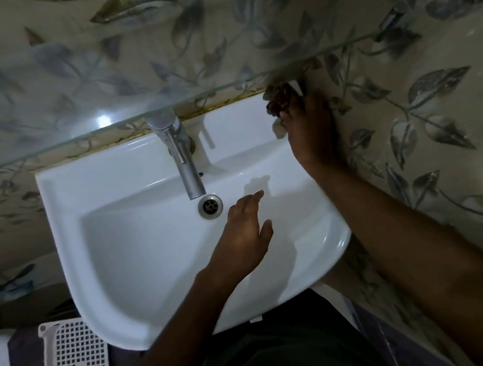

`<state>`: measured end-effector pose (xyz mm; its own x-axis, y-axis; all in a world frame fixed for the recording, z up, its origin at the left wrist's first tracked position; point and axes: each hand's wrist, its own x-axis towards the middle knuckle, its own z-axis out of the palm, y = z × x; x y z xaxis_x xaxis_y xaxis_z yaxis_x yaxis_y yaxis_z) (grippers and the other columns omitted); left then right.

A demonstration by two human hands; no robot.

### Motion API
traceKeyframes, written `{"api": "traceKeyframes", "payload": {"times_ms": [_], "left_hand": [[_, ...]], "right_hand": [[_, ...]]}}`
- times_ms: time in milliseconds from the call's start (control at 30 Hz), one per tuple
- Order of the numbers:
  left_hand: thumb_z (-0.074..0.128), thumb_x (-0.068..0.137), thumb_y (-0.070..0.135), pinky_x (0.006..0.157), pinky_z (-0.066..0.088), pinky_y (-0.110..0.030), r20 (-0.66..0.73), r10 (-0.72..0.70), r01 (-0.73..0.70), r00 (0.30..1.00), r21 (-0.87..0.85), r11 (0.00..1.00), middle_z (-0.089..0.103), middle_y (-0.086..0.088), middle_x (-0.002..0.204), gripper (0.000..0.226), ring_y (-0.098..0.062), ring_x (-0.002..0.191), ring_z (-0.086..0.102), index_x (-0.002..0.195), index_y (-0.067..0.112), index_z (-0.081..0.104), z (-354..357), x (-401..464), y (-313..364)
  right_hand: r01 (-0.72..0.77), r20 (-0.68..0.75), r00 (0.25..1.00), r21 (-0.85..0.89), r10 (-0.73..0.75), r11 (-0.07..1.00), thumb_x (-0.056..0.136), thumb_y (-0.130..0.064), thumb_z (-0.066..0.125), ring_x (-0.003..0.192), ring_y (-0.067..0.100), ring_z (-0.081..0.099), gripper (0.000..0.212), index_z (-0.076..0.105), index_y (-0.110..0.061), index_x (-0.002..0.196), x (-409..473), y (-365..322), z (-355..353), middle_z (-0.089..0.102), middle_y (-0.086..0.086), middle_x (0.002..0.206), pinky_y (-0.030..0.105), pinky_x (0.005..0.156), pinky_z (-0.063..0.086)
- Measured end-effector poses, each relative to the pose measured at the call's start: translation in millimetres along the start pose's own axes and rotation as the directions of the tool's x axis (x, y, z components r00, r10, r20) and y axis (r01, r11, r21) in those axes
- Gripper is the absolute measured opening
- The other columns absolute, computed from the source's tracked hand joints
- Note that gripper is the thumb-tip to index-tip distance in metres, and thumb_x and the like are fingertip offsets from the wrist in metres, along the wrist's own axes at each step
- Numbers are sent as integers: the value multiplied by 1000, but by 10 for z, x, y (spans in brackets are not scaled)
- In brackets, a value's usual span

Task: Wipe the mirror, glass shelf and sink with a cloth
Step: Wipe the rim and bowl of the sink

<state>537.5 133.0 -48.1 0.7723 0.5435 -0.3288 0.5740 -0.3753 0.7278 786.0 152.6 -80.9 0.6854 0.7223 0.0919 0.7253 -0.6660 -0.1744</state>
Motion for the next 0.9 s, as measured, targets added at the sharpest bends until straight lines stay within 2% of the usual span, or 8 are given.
{"api": "traceKeyframes", "payload": {"times_ms": [133, 267, 433, 533, 600, 733, 767, 900], "left_hand": [[51, 100, 29, 114, 21, -24, 6, -30, 30, 1000, -25, 999, 34, 0, 155, 60, -16, 144, 27, 154, 21, 27, 28, -67, -142], [51, 100, 31, 110, 21, -23, 57, -48, 49, 997, -4, 999, 36, -1, 153, 59, -18, 142, 29, 153, 21, 29, 86, -119, -246], [51, 99, 32, 112, 24, -28, 66, -90, 90, 994, 1, 996, 37, -3, 153, 58, -21, 142, 30, 152, 20, 31, 78, -206, -344], [50, 98, 32, 112, 28, -31, 55, -109, 109, 993, -1, 994, 39, -3, 152, 58, -22, 139, 33, 152, 19, 33, 52, -283, -400], [51, 97, 32, 110, 29, -31, 31, -114, 114, 993, -11, 993, 41, -5, 149, 57, -24, 136, 37, 150, 18, 35, 39, -332, -443], [52, 96, 29, 109, 35, -34, -39, -147, 145, 988, -69, 987, 45, -3, 144, 52, -25, 129, 42, 145, 19, 40, -22, -402, -529], [52, 95, 29, 108, 34, -31, -50, -159, 154, 986, -86, 984, 44, -2, 144, 52, -23, 131, 40, 145, 21, 39, -43, -425, -551], [51, 98, 31, 109, 28, -28, -68, -215, 211, 974, -64, 976, 38, -4, 151, 59, -21, 138, 32, 152, 17, 30, -119, -562, -676]], "right_hand": [[44, 8, 999, 170, -46, 984, 101, -28, 44, 121, 33, 47, 39, 50, -23, 139, -608, 304, -34, 51, 13, 133, 45, 100, 40], [164, -34, 983, -261, -179, 951, 95, -18, 59, 112, 39, 53, 50, 48, -17, 143, -1138, 361, 44, 53, 20, 134, 48, 92, 41], [264, 98, 964, -451, -246, 853, 94, -6, 47, 107, 35, 59, 41, 54, -7, 134, -920, -40, 275, 60, 19, 122, 43, 93, 48], [310, 351, 910, -228, -219, 923, 98, -17, 38, 129, 38, 45, 52, 35, -2, 148, -1115, -273, 469, 49, 21, 137, 48, 114, 29], [317, 470, 847, -73, -248, 946, 96, -31, 40, 130, 38, 42, 60, 34, -8, 150, -1427, -405, 560, 46, 20, 139, 50, 116, 23], [358, 608, 643, 298, -465, 885, 92, -34, 54, 108, 28, 52, 48, 50, -25, 140, -1787, -455, 516, 53, 10, 117, 42, 90, 47], [382, 598, 646, 284, -474, 879, 90, -31, 58, 106, 28, 52, 52, 49, -25, 141, -1759, -406, 497, 52, 10, 116, 41, 85, 49], [278, 481, 834, 58, -271, 959, 89, -25, 61, 109, 33, 49, 57, 47, -17, 143, -1675, -287, 455, 48, 16, 122, 42, 89, 48]]}}
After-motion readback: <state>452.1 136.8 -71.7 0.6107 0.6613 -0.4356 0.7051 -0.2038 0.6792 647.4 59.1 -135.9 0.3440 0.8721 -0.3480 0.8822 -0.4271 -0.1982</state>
